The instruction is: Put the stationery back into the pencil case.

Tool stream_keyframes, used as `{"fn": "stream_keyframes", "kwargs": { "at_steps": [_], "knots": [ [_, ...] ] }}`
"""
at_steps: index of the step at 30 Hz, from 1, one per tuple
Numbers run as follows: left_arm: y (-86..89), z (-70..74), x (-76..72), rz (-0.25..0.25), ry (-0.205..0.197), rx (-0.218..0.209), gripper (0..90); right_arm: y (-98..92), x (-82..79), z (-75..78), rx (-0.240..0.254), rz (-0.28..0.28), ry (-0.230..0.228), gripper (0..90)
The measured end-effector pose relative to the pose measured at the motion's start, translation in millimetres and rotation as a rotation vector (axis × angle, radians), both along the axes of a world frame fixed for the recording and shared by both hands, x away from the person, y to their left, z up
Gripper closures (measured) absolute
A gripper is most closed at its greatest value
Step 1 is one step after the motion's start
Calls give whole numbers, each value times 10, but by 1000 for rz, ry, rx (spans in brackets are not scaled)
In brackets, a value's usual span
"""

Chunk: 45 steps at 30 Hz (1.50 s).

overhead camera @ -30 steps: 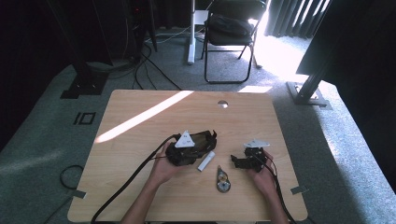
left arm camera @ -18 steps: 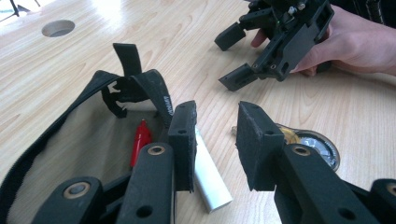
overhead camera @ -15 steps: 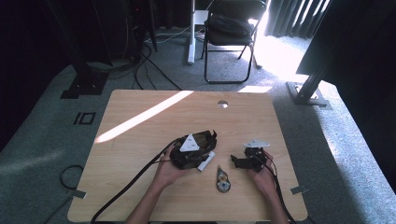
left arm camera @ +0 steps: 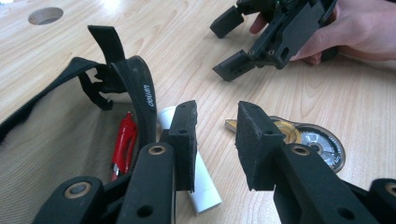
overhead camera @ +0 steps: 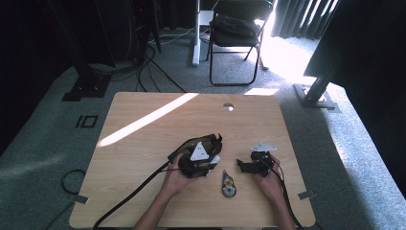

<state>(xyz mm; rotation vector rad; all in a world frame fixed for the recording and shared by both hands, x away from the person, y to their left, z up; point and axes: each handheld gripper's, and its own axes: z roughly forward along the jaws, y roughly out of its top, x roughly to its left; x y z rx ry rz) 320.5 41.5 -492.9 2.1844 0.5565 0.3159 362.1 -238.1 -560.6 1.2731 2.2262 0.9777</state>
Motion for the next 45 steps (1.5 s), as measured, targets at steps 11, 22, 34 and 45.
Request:
{"fn": "stream_keyframes", "kwargs": {
  "at_steps": [11,22,34,45],
  "knots": [
    [-93,-168,-11,16,-5,59,705,0,0,0,0,0,0,137],
    [-159,-350,10,55,-13,140,686,0,0,0,0,0,0,137],
    [-165,-448,63,79,-5,168,642,0,0,0,0,0,0,137],
    [-166,-492,-1,52,-8,207,703,-1,0,0,0,0,0,137]
  ]
}}
